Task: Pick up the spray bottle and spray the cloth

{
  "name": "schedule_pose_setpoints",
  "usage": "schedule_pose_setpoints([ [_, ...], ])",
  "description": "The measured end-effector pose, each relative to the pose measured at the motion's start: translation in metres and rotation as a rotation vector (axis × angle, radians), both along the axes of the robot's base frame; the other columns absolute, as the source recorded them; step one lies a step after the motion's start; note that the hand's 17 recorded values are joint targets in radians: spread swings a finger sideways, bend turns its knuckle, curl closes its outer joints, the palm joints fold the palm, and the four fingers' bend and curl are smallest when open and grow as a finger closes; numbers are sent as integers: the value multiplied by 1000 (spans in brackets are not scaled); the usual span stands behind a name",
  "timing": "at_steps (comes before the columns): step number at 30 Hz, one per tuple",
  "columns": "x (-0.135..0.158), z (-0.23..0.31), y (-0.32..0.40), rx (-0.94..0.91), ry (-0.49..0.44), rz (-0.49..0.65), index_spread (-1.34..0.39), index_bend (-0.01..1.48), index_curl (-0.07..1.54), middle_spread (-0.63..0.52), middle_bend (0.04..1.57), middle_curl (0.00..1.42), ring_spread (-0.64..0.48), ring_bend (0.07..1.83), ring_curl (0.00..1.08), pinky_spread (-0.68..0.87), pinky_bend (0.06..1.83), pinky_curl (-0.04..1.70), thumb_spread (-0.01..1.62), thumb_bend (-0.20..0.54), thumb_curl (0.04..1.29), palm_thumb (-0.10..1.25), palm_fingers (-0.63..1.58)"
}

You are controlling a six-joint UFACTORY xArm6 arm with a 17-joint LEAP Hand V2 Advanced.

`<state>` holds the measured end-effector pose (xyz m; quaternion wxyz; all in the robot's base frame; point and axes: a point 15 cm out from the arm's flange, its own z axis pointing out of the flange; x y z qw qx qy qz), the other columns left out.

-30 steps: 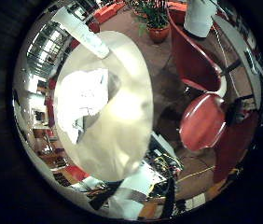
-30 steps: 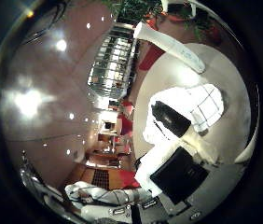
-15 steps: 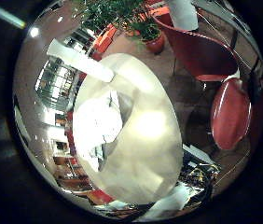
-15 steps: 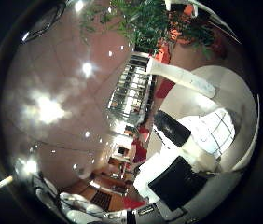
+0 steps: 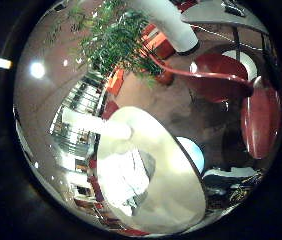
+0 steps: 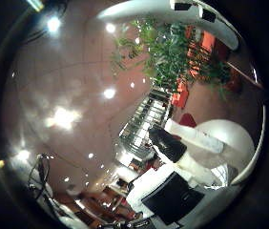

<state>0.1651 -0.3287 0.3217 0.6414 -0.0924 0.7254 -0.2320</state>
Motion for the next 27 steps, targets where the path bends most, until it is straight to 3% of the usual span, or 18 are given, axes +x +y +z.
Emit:
schedule_pose_setpoints([
  [5,-14,-19,-2,37,-16,-53,-110,162,307,118,335,428,94,625,335,353,416,362,1152,-19,373,678,174],
  [11,-11,-25,-7,38,-1,-49,-112,163,309,117,332,429,90,638,340,353,416,357,1152,-19,374,678,176],
  [16,11,-33,-4,29,53,-12,-113,163,311,116,331,429,81,640,342,353,420,355,1152,-19,375,678,174],
  [27,62,-40,2,20,82,36,-113,166,318,109,323,430,63,649,348,352,421,349,1150,-19,375,682,177],
])
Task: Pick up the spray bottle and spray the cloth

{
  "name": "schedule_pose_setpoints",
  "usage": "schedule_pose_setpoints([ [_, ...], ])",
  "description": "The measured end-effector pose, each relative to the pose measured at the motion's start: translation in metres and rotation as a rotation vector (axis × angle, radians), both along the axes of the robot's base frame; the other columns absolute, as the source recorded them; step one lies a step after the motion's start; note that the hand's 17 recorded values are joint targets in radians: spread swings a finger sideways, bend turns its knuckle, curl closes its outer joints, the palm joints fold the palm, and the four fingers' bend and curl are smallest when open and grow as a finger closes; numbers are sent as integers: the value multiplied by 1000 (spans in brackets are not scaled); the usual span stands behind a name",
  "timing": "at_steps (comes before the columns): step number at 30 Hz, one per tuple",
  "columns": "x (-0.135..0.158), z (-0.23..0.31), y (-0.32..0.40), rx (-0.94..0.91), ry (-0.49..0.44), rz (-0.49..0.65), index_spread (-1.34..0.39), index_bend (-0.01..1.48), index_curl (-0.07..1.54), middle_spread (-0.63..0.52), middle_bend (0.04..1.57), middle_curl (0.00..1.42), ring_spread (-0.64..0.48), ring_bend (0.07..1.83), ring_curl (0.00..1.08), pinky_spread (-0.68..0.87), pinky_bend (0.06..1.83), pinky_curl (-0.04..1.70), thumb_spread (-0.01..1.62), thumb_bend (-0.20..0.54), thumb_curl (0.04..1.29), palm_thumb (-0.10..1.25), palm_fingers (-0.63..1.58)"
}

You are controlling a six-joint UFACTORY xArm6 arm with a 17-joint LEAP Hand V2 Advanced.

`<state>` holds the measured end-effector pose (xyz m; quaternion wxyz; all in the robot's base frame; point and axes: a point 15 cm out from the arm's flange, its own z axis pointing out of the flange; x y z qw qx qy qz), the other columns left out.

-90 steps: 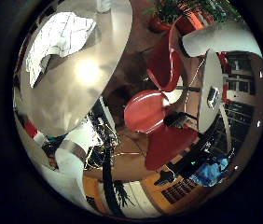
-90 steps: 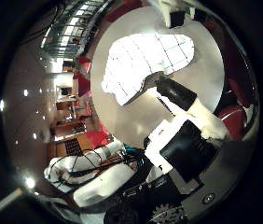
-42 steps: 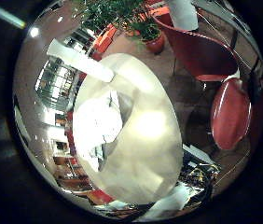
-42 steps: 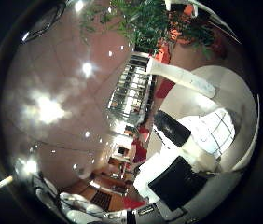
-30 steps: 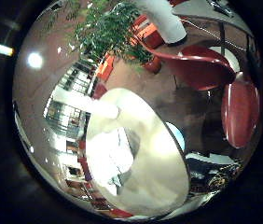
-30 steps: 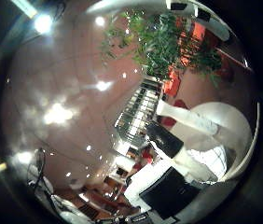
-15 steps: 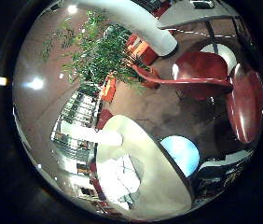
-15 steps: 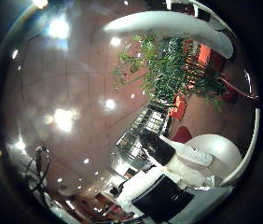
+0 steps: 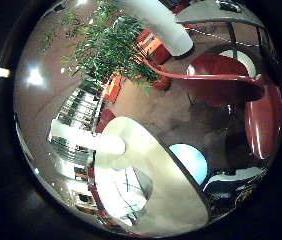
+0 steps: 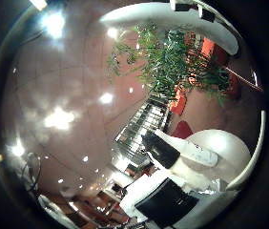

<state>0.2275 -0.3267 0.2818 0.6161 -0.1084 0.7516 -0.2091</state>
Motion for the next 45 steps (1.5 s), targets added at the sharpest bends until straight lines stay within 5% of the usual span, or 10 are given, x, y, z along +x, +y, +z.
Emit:
schedule_pose_setpoints([
  [9,49,2,1,-26,19,52,-114,165,324,107,321,432,51,644,352,352,420,346,1148,-23,371,667,180],
  [16,77,11,11,-65,18,104,-119,165,323,107,321,431,50,657,359,352,420,344,1122,-27,313,509,180],
  [45,157,-2,47,-43,28,209,-123,165,320,102,320,433,50,640,363,373,424,343,1084,-23,300,513,177],
])
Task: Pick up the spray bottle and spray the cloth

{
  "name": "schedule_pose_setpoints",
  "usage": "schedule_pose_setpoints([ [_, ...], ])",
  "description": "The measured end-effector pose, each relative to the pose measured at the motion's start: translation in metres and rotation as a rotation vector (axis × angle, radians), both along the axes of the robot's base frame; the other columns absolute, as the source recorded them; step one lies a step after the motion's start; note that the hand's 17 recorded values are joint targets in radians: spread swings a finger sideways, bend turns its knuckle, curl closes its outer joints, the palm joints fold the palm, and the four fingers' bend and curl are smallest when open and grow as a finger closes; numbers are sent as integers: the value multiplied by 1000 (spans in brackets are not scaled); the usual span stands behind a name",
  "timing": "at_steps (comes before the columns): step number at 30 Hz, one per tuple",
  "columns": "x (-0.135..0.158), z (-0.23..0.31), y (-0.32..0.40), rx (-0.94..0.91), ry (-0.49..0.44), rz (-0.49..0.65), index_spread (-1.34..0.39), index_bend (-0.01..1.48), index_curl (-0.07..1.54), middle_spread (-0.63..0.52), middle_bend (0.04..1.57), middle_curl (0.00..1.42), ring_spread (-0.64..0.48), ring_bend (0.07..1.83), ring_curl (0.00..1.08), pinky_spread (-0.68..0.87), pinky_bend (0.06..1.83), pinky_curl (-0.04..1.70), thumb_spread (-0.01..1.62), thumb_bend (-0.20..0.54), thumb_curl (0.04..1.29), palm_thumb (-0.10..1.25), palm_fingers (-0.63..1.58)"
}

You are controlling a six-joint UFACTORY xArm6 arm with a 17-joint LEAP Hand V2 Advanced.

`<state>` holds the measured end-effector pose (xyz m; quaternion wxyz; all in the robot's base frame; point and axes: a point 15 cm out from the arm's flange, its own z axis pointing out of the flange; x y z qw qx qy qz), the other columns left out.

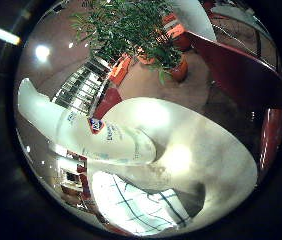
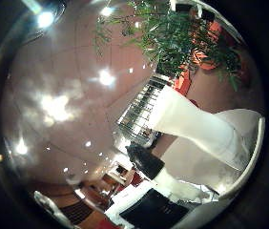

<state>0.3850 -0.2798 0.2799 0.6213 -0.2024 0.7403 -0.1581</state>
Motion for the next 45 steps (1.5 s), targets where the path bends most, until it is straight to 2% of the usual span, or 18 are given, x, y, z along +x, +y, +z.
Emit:
schedule_pose_setpoints([
  [9,16,-10,2,12,24,25,-127,164,322,92,328,436,50,636,363,373,420,342,1082,-23,297,521,181],
  [19,53,-19,20,3,48,81,-138,173,327,63,340,442,45,641,363,382,443,342,1089,-18,298,552,243],
  [22,74,-22,28,-33,70,110,-181,196,346,-8,373,457,-31,713,375,356,471,338,1095,1,326,636,440],
  [24,86,-19,37,-53,65,136,-273,236,375,-121,548,533,-172,887,415,145,550,341,1105,18,370,766,913],
  [25,89,-19,39,-59,60,141,-298,256,399,-145,606,567,-201,931,441,52,606,365,1096,18,381,800,1051],
  [26,92,-17,42,-64,52,146,-326,337,459,-161,693,613,-206,980,478,-63,701,417,1086,22,400,848,1243],
  [27,95,-15,45,-70,43,153,-336,463,531,-168,786,652,-201,1014,504,-163,810,469,1082,23,419,898,1336],
  [30,104,-6,55,-63,9,161,-313,721,650,-149,929,690,-182,1119,536,-252,954,539,1101,21,450,969,1406],
  [33,111,3,69,-46,-32,186,-272,907,730,-127,1072,720,-162,1263,569,-255,1105,619,1132,7,490,1021,1332],
  [38,115,16,81,-40,-79,228,-231,1047,780,-113,1231,745,-157,1395,600,-213,1230,736,1110,-10,558,1040,1231],
  [45,112,55,91,-111,-104,275,-201,1129,779,-103,1311,724,-158,1459,611,-177,1238,869,1064,-12,632,1034,1189],
])
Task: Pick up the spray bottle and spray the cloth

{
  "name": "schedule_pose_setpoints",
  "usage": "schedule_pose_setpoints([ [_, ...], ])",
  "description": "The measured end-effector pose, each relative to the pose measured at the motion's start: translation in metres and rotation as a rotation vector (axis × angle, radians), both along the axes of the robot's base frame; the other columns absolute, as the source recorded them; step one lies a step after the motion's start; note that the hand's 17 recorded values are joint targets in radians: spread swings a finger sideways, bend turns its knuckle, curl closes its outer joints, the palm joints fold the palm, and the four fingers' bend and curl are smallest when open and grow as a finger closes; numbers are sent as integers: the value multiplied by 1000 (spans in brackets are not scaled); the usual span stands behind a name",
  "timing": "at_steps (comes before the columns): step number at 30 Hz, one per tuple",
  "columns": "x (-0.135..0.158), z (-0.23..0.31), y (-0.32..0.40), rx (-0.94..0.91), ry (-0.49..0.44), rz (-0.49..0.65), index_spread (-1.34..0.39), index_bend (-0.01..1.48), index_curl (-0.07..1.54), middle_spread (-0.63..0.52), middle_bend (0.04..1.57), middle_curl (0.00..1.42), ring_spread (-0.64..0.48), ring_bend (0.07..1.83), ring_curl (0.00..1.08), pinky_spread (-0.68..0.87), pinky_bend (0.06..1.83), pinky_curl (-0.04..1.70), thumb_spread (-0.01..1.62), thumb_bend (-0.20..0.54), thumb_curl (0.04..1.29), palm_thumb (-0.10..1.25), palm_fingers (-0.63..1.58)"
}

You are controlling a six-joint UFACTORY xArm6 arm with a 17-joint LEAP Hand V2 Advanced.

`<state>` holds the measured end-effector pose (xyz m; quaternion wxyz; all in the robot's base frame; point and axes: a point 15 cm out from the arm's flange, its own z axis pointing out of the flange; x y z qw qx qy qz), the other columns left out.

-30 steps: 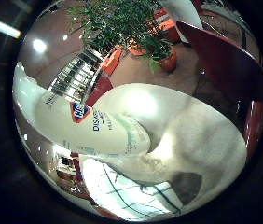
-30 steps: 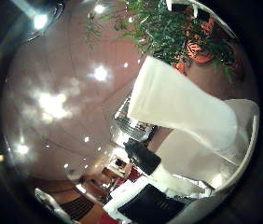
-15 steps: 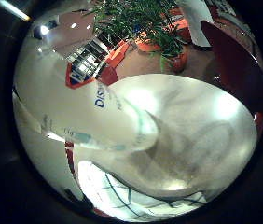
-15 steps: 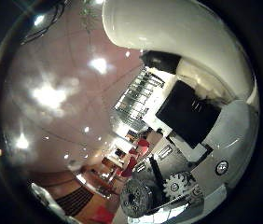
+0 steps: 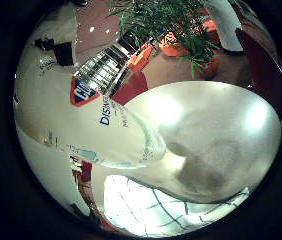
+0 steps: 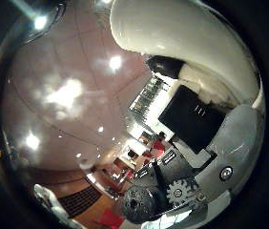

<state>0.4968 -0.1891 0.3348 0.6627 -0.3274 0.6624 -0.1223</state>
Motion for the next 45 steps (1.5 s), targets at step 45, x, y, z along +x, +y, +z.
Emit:
schedule_pose_setpoints([
  [45,-124,46,166,-1175,992,919,-200,1181,726,-96,1386,647,-159,1490,603,-185,1029,1312,953,-14,788,990,1181],
])
